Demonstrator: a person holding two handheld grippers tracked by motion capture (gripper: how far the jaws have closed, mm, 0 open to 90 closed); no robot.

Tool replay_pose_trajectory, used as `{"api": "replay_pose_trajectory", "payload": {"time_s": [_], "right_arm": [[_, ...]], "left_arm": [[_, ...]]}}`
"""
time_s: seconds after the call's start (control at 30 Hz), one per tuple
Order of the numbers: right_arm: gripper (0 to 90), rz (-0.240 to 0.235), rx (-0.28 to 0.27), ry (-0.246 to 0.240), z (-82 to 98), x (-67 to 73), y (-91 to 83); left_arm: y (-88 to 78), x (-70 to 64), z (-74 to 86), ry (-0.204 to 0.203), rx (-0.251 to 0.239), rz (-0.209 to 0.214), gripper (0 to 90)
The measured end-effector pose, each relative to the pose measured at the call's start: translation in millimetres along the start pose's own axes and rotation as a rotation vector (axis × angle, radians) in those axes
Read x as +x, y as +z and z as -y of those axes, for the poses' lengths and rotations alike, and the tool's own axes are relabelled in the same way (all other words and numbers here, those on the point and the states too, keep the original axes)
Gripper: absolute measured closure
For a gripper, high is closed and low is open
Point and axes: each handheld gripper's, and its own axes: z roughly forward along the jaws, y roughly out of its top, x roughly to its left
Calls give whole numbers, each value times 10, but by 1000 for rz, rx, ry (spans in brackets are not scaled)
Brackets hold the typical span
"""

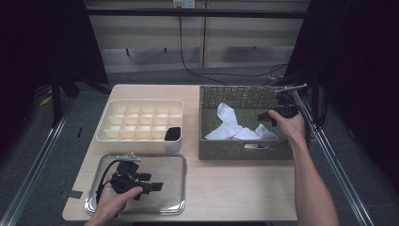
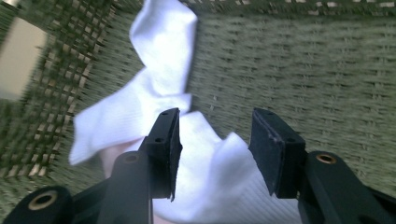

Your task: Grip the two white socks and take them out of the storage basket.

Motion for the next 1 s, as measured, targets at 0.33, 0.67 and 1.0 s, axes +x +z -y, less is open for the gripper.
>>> {"api": "replay_pose_trajectory", "payload": {"time_s": [0.33,0.67,1.0], "right_arm": [[571,10,68,23,-59,-55,121],[572,36,123,57,-87,-109,188],[554,61,204,33,-133,-77,269]], "left_arm": [[-1,19,-4,-3,0,0,281],[-22,85,-18,-14,-22,-16,263],[-8,88,-21,-10,-16,-16,264]]}}
